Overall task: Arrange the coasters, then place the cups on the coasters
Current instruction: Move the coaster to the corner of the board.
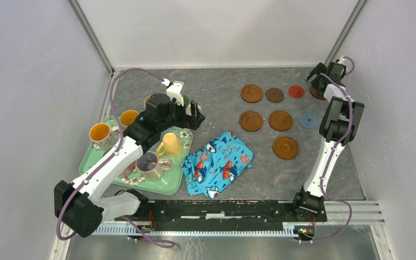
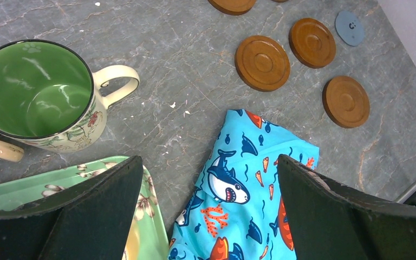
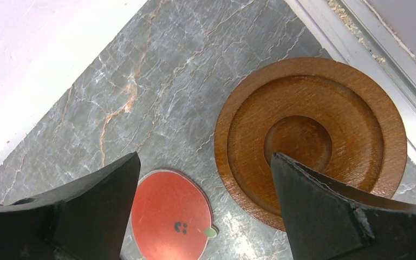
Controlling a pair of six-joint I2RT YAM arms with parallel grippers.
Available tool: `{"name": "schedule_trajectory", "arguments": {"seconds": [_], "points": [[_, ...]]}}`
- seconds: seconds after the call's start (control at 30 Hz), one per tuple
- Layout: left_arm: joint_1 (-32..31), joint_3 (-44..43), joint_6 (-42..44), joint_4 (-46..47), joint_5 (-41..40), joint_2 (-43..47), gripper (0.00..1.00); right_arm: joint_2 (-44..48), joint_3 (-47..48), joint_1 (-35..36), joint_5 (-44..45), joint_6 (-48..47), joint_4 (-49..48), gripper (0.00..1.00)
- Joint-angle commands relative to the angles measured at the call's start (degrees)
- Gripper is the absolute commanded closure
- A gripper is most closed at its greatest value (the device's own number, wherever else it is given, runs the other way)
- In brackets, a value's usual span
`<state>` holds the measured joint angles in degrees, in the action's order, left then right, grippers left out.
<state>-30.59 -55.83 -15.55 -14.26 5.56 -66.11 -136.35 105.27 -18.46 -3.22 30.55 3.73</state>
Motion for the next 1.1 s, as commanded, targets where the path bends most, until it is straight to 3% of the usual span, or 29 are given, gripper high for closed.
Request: {"name": "schedule_trajectory", "arguments": {"seconds": [0.0, 0.27, 0.7, 1.07], "points": [[0.2, -0.7, 1.4, 0.9, 0.2, 0.1, 0.0, 5.9, 1.4, 0.6, -0.8, -1.6, 1.2, 0.02], [0.2, -0.6, 1.0, 1.0, 1.0, 0.4, 0.0, 16.9, -10.6, 3.0, 2.9, -3.1, 2.3, 0.02], [0.2, -0.6, 0.3, 1.4, 2.4, 0.7, 0.0, 38.4, -44.9, 5.5, 4.7, -4.2, -2.4, 0.02], [0.2, -0.6, 0.3, 1.5, 2.2, 1.1, 0.0, 39.7, -51.5, 9.6, 1.3, -4.0, -5.2, 0.02]]}}
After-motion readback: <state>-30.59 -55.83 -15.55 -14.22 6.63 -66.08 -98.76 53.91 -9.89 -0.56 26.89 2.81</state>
